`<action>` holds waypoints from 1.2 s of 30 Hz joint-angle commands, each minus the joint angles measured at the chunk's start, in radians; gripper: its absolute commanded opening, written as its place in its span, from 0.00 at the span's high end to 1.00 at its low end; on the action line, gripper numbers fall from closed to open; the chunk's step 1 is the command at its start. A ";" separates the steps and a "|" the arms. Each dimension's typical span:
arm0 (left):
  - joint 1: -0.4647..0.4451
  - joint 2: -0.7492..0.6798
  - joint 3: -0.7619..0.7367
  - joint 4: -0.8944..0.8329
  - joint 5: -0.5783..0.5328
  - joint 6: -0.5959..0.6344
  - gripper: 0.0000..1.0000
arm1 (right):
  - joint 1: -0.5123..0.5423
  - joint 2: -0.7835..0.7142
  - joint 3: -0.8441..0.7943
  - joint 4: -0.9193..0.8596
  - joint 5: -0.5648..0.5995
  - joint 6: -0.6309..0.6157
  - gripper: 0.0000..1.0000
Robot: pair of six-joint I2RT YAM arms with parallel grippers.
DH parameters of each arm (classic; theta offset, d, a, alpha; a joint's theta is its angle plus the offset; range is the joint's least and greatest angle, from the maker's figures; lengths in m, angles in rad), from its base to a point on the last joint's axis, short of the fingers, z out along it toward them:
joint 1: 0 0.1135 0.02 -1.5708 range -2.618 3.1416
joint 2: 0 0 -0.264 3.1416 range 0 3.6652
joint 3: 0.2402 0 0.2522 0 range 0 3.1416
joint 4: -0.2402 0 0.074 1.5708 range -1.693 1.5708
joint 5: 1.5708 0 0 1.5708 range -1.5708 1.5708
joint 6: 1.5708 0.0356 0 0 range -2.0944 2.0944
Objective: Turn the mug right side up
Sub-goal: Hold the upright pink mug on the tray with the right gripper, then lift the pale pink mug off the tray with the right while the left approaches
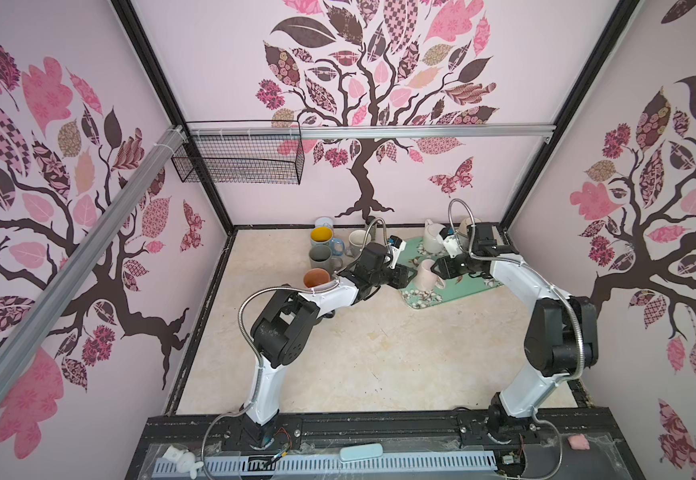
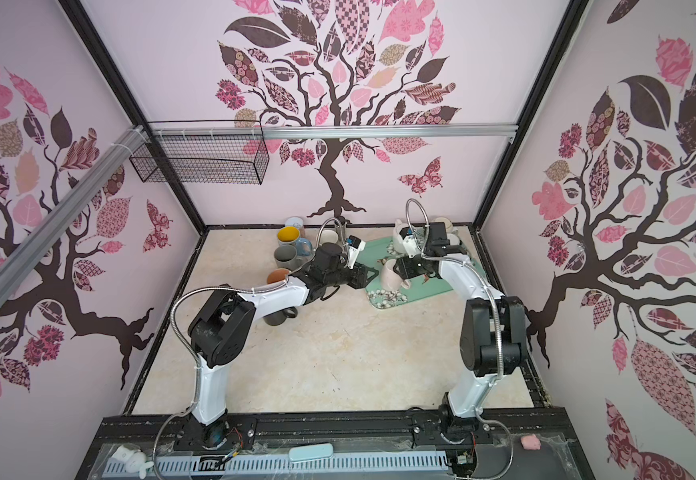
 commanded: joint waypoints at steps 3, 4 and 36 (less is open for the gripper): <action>0.001 -0.033 -0.056 0.025 0.010 0.004 0.44 | 0.003 0.071 0.072 -0.136 0.049 -0.108 0.44; 0.001 -0.034 -0.062 0.026 0.009 0.002 0.44 | 0.002 0.075 0.075 -0.136 0.050 -0.116 0.43; 0.008 -0.047 -0.089 0.001 0.010 0.012 0.44 | 0.054 0.255 0.205 -0.126 0.104 -0.140 0.83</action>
